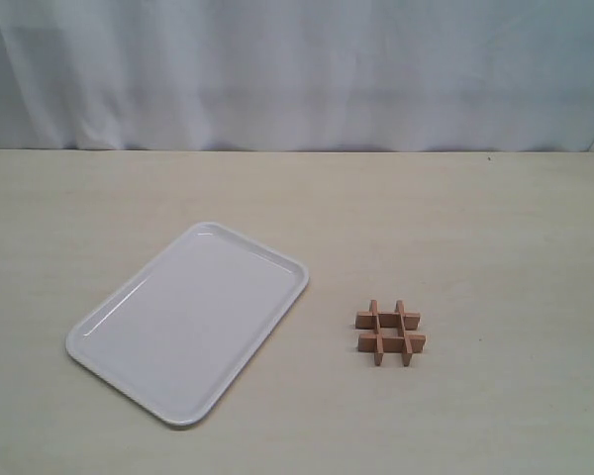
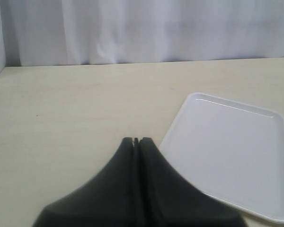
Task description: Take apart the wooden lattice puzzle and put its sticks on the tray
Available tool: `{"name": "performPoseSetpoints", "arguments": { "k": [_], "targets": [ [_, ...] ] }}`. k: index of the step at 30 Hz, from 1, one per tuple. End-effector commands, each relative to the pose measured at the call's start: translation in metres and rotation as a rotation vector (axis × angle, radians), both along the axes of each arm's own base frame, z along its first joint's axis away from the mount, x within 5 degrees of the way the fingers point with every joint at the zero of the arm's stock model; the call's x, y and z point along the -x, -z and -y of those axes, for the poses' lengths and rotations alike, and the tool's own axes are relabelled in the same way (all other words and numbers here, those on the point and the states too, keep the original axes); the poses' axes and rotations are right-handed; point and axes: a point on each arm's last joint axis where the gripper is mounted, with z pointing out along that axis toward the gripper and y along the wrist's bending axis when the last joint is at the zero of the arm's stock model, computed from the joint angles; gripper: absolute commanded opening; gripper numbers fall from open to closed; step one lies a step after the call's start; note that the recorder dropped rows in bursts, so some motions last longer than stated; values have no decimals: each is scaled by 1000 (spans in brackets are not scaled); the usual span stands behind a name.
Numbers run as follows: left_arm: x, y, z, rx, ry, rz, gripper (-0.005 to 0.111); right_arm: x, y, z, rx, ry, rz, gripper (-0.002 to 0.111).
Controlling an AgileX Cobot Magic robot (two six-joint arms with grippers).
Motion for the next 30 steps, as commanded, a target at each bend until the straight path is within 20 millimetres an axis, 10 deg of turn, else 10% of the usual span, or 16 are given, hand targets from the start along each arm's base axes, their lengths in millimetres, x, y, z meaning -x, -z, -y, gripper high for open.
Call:
{"name": "performPoseSetpoints", "arguments": {
  "k": [1,14,26,30],
  "targets": [
    [0,0,0,1,7,2,0,-6,-15,-3,47,-28,-83,4],
    [0,0,0,1,7,2,0,-73,-8,-12,-120,-172,-663,4],
    [0,0,0,1,7,0,0,-97,-48,9,-299,44,-339,4],
    [0,0,0,1,7,0,0,-108,-73,10,-116,33,-294,4]
  ]
}}
